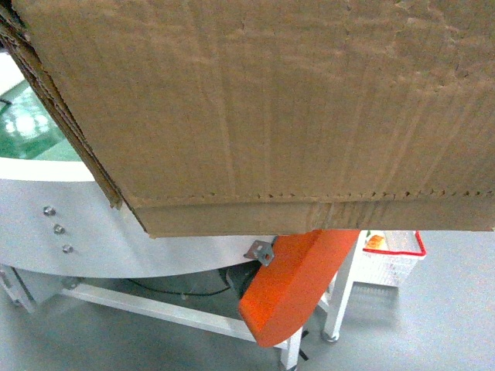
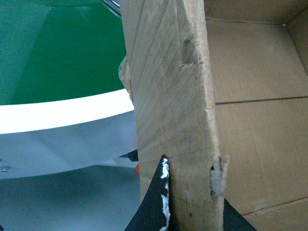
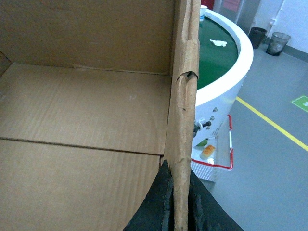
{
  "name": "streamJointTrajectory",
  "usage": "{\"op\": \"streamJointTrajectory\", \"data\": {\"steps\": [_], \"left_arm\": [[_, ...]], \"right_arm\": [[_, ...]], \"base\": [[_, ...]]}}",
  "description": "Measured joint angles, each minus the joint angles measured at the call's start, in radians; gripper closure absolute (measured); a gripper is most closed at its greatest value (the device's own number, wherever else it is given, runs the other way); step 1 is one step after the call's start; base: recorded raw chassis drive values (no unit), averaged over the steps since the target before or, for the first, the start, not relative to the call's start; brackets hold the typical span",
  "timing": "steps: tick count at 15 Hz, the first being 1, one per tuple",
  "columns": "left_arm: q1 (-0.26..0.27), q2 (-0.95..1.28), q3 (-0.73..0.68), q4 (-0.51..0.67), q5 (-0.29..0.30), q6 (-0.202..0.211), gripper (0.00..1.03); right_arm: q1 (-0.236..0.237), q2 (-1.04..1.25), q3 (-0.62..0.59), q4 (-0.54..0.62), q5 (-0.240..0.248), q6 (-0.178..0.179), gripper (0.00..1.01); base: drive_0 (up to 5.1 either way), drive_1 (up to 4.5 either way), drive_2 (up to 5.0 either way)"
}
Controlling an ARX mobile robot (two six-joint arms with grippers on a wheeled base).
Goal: Sort boxes to right shelf from conveyor
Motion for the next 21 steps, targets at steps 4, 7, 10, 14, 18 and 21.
{"op": "streamJointTrajectory", "data": {"steps": [4, 7, 10, 14, 18, 21], "left_arm": [[0.000, 0.000, 0.000, 0.000, 0.000, 0.000, 0.99], [0.000, 0.000, 0.000, 0.000, 0.000, 0.000, 0.99], [0.000, 0.000, 0.000, 0.000, 0.000, 0.000, 0.99], [0.000, 0.000, 0.000, 0.000, 0.000, 0.000, 0.99], [0.000, 0.000, 0.000, 0.000, 0.000, 0.000, 0.99], [0.000, 0.000, 0.000, 0.000, 0.000, 0.000, 0.99]], "right_arm": [[0.000, 0.000, 0.000, 0.000, 0.000, 0.000, 0.97], [0.000, 0.000, 0.000, 0.000, 0.000, 0.000, 0.97], [0.000, 0.000, 0.000, 0.000, 0.000, 0.000, 0.97], [0.000, 0.000, 0.000, 0.000, 0.000, 0.000, 0.97], [0.000, 0.000, 0.000, 0.000, 0.000, 0.000, 0.97], [0.000, 0.000, 0.000, 0.000, 0.000, 0.000, 0.97]], "base": [[-1.8, -1.77, -1.8], [-1.5, -1.47, -1.5], [-1.8, -1.75, -1.8], [-1.8, -1.78, -1.8], [-1.7, -1.66, -1.7], [-1.6, -1.61, -1.6]]}}
